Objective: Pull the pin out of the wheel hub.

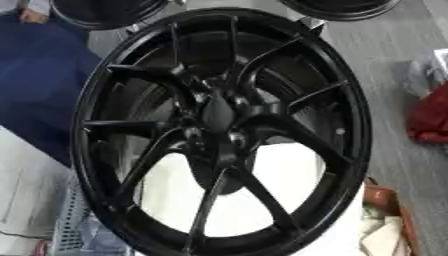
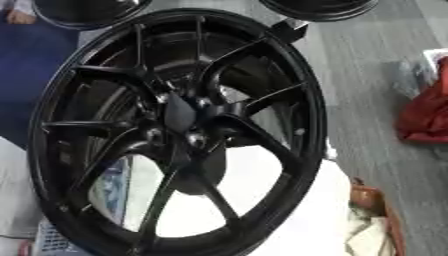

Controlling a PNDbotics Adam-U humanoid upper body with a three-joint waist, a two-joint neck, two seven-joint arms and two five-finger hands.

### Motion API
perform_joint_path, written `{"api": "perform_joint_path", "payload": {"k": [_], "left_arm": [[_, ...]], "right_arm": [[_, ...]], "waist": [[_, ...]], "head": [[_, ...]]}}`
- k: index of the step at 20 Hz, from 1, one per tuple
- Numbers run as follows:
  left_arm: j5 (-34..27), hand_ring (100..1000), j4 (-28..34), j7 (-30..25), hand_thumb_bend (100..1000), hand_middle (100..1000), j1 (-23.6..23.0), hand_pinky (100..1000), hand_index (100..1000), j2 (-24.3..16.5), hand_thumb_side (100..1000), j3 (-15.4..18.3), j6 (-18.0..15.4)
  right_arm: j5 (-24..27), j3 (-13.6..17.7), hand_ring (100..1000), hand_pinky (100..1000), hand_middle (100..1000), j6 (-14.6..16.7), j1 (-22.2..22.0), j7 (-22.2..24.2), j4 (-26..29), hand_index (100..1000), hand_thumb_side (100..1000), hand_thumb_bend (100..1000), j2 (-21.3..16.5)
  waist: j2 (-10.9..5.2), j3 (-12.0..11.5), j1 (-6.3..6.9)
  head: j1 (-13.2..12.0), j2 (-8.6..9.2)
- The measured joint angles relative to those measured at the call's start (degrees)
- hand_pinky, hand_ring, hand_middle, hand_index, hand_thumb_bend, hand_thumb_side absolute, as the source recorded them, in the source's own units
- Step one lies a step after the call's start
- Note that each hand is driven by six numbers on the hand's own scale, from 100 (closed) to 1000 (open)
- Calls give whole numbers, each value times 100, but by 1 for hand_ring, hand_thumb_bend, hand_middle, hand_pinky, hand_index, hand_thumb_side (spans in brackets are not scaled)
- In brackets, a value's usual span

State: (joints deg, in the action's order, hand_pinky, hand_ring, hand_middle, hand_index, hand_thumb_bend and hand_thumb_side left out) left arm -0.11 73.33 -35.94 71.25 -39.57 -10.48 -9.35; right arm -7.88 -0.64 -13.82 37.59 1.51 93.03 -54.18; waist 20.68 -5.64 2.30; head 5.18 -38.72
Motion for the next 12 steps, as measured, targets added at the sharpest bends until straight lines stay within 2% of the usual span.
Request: {"api": "perform_joint_path", "payload": {"k": [4,12], "left_arm": [[108,418,-236,301,100,250,-330,633,340,-468,193,263,-11],[74,423,-758,1170,100,262,-1441,635,355,-1331,200,955,109]], "right_arm": [[14,53,746,853,689,-14,-89,-45,-1,768,694,100,-18],[63,139,746,854,689,-17,-188,-145,0,768,700,100,-62]], "waist": [[0,-53,-50],[0,-162,-121]], "head": [[48,0],[81,5]]}}
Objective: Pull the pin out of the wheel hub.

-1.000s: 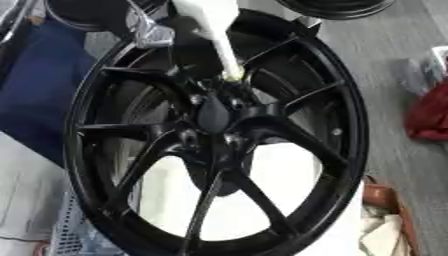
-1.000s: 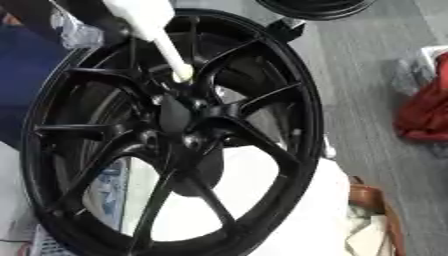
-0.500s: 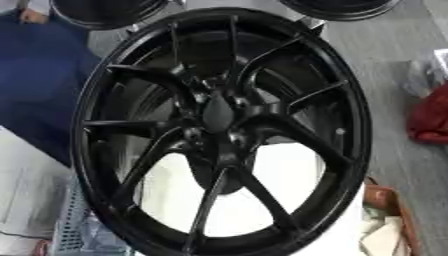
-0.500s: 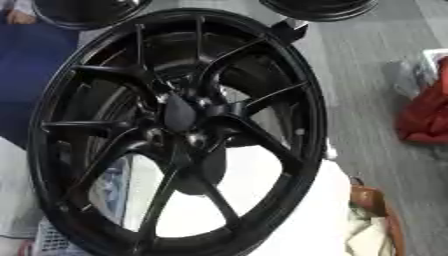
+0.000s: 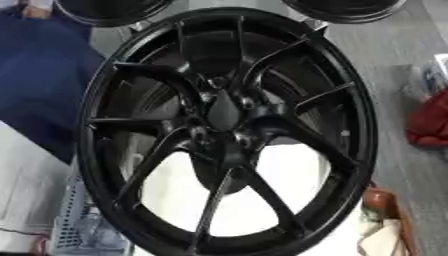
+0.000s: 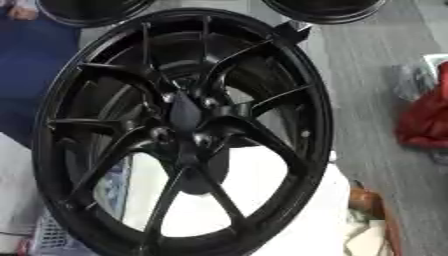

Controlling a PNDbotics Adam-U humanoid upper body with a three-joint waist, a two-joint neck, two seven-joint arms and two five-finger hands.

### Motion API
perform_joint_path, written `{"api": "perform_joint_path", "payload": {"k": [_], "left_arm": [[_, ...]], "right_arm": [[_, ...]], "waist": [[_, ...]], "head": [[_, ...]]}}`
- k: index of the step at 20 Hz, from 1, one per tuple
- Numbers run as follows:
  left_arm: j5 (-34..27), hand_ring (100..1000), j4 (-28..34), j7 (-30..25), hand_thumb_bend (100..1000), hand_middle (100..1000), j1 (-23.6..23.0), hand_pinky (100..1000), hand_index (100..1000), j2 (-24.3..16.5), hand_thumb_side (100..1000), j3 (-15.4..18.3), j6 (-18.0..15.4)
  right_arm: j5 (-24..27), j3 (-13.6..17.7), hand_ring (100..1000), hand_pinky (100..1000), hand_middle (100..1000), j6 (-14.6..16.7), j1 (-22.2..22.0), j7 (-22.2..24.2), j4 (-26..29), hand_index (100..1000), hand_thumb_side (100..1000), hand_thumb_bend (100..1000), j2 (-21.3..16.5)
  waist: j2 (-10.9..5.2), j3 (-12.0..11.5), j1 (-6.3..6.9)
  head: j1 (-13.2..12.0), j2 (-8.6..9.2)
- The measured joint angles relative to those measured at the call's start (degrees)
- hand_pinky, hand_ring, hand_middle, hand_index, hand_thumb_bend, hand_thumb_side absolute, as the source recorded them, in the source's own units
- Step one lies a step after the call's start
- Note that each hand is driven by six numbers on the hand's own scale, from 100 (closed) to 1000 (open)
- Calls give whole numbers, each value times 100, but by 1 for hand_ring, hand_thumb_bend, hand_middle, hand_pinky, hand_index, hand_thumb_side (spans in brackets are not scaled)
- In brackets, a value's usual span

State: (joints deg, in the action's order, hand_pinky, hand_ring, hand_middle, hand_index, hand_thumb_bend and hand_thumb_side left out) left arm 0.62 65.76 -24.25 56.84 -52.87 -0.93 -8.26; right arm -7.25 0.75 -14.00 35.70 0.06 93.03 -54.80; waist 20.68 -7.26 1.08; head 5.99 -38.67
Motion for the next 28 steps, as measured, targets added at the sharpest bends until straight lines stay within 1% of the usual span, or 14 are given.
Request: {"api": "perform_joint_path", "payload": {"k": [4,8,10,12,13,14,15,16,17,18,19,20,25,28], "left_arm": [[11,441,-338,355,100,300,-450,648,399,-220,182,201,67],[44,498,-704,638,100,414,-800,694,522,-291,138,330,94],[93,571,-795,695,100,521,-899,729,636,-292,149,331,82],[195,584,-854,694,100,540,-973,734,653,-292,156,325,64],[251,621,-871,677,100,585,-999,752,682,-291,173,319,47],[306,686,-888,650,104,672,-1018,781,751,-291,218,304,29],[367,754,-895,607,178,758,-1044,809,825,-290,267,287,14],[448,804,-912,541,360,809,-1060,845,887,-288,407,263,0],[538,821,-922,470,458,821,-1076,859,911,-286,466,250,-11],[635,833,-924,411,507,833,-1095,868,926,-284,484,236,-21],[742,838,-926,369,581,842,-1102,869,939,-281,547,225,-29],[850,841,-933,342,597,847,-1105,868,944,-276,582,223,-36],[1047,838,-959,287,552,842,-1144,862,937,-255,595,223,-65],[1021,820,-958,275,425,820,-1145,851,911,-252,629,224,-74]], "right_arm": [[35,30,746,854,689,5,-24,-42,1,768,701,100,-2],[47,37,745,854,689,7,-31,-70,2,768,704,100,-2],[61,41,745,854,689,11,-31,-81,3,768,707,100,-2],[66,49,745,854,689,11,-28,-82,4,768,709,100,-2],[69,51,745,854,689,11,-27,-83,4,768,711,100,-2],[71,51,745,854,689,12,-25,-84,5,768,711,100,-2],[74,51,745,854,689,12,-23,-84,5,768,712,100,-2],[77,51,745,855,689,12,-22,-84,6,768,713,100,-2],[79,51,745,855,689,12,-21,-84,6,768,715,100,-2],[80,51,744,855,689,12,-21,-84,6,768,716,100,-2],[81,51,744,855,690,11,-21,-84,7,767,715,100,-1],[82,51,744,855,690,12,-20,-85,7,767,715,100,-1],[86,52,744,855,690,13,-20,-88,18,767,718,100,-1],[87,56,744,855,690,17,-20,-93,23,767,714,100,-1]], "waist": [[1,-4,-4],[2,19,-25],[2,30,-27],[3,56,-37],[4,59,-43],[4,59,-47],[5,61,-48],[8,63,-48],[12,68,-48],[15,70,-48],[16,70,-48],[16,71,-48],[16,80,-52],[16,73,-54]], "head": [[17,10],[24,61],[24,94],[25,122],[25,138],[25,155],[25,158],[25,160],[26,161],[26,165],[26,180],[26,193],[26,203],[26,203]]}}
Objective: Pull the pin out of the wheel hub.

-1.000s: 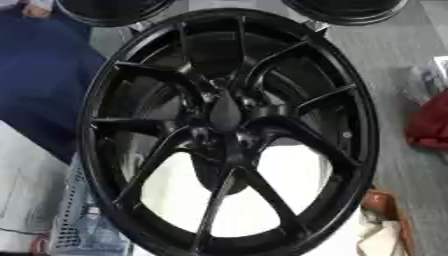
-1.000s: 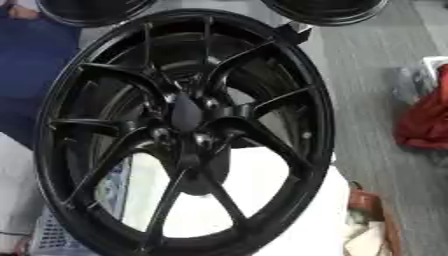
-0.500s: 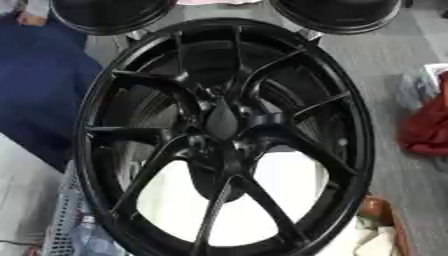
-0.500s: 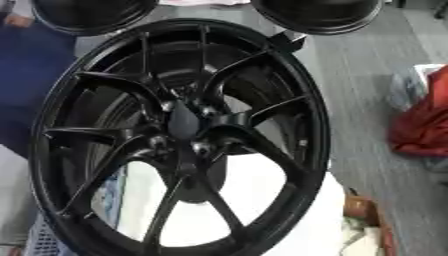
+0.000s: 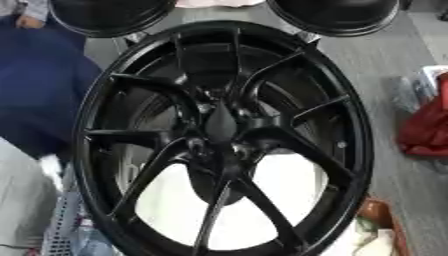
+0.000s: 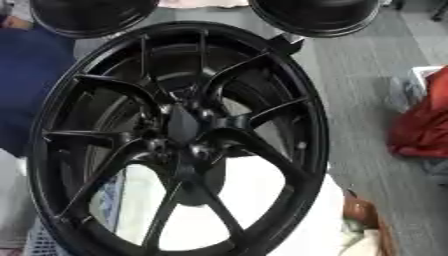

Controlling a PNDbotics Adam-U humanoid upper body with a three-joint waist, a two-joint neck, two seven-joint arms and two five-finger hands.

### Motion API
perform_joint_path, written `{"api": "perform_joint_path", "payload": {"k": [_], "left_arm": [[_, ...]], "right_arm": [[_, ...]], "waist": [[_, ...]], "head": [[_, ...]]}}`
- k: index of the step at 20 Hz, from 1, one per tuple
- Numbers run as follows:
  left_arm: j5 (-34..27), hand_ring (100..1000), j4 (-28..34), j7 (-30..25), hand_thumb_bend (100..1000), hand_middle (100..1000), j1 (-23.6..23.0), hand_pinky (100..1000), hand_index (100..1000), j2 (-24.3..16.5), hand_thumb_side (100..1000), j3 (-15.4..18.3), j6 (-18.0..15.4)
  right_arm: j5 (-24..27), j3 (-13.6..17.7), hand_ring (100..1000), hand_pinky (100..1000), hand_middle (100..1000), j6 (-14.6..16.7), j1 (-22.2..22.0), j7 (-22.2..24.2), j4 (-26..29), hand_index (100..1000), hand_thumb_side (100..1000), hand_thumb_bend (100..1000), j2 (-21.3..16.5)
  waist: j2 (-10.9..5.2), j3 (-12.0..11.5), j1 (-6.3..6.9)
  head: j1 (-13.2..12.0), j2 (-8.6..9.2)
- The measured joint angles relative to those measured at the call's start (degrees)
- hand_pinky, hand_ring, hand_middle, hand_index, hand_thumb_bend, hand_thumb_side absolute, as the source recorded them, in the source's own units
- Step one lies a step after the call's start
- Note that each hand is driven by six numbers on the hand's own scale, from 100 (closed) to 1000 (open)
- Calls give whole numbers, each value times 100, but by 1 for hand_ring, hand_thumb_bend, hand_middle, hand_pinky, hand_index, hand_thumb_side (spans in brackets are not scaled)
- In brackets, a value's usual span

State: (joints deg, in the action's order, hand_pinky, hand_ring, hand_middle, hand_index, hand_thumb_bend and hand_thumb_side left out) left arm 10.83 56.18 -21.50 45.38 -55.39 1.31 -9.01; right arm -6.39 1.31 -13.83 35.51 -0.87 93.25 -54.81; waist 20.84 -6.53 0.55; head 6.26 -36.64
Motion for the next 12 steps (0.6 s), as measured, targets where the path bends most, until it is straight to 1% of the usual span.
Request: {"api": "perform_joint_path", "payload": {"k": [1,3,4,5,7,8,12], "left_arm": [[-41,810,1,6,384,810,0,845,902,6,640,2,6],[-162,798,5,74,355,797,-3,838,891,28,663,8,47],[-234,786,11,132,293,787,-8,831,881,39,684,11,72],[-313,779,31,198,255,781,-15,828,876,44,705,16,97],[-497,764,106,356,212,763,-43,822,867,48,720,36,151],[-593,732,152,445,174,725,-55,807,856,49,712,44,174],[-989,730,352,935,147,726,-84,807,856,100,726,72,204]], "right_arm": [[0,4,744,855,690,2,1,-2,3,767,710,100,0],[0,7,744,854,690,7,7,-8,19,767,706,100,0],[0,7,744,854,690,10,8,-11,26,768,703,100,0],[0,7,744,854,690,14,8,-15,39,768,703,100,0],[0,8,744,854,691,15,17,-17,52,768,704,100,0],[0,8,745,854,691,14,23,-17,53,768,705,100,0],[1,8,745,855,692,4,24,-28,55,769,704,100,0]], "waist": [[0,-8,-2],[0,-24,-10],[0,-24,-19],[0,-26,-30],[0,-51,-44],[0,-66,-45],[0,-86,-69]], "head": [[0,0],[6,0],[18,0],[32,0],[48,0],[51,0],[64,-1]]}}
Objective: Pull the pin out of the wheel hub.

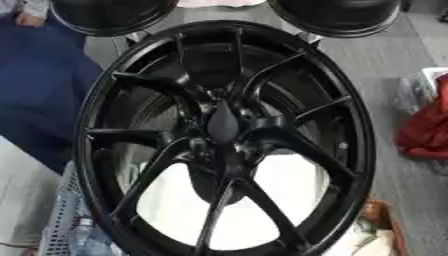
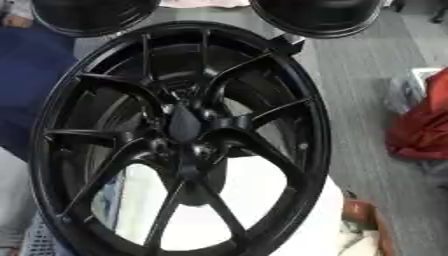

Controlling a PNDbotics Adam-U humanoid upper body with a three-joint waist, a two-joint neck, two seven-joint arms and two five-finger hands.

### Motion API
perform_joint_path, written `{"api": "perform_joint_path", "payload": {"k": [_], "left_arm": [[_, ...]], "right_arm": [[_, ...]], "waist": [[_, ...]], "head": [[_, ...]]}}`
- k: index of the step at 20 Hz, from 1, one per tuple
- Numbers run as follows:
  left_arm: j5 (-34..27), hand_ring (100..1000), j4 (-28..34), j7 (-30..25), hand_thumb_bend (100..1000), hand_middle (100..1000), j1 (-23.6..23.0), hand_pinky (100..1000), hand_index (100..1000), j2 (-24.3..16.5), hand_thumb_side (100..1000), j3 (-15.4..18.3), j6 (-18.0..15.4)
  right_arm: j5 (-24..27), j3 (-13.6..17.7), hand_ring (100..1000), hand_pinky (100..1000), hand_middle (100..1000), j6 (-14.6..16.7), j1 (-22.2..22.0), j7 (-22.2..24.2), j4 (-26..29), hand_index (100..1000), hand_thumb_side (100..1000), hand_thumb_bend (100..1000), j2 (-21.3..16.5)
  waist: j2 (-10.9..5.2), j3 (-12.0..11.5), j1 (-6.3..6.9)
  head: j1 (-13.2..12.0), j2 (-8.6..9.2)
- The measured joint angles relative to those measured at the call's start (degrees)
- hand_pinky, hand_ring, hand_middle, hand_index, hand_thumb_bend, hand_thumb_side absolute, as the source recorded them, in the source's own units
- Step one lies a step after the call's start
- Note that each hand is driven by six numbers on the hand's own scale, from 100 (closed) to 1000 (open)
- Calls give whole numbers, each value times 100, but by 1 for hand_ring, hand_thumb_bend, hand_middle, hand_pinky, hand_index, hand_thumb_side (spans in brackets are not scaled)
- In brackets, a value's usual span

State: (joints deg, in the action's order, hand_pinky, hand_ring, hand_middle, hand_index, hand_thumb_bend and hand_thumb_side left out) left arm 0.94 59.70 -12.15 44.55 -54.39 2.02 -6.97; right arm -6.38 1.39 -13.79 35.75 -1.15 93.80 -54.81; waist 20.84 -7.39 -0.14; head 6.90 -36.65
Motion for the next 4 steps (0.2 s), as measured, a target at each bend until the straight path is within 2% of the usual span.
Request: {"api": "perform_joint_path", "payload": {"k": [4], "left_arm": [[-456,733,260,291,135,740,-83,812,868,50,773,0,60]], "right_arm": [[4,0,746,859,693,-8,0,-10,31,769,696,100,0]], "waist": [[0,-9,-26]], "head": [[0,-1]]}}
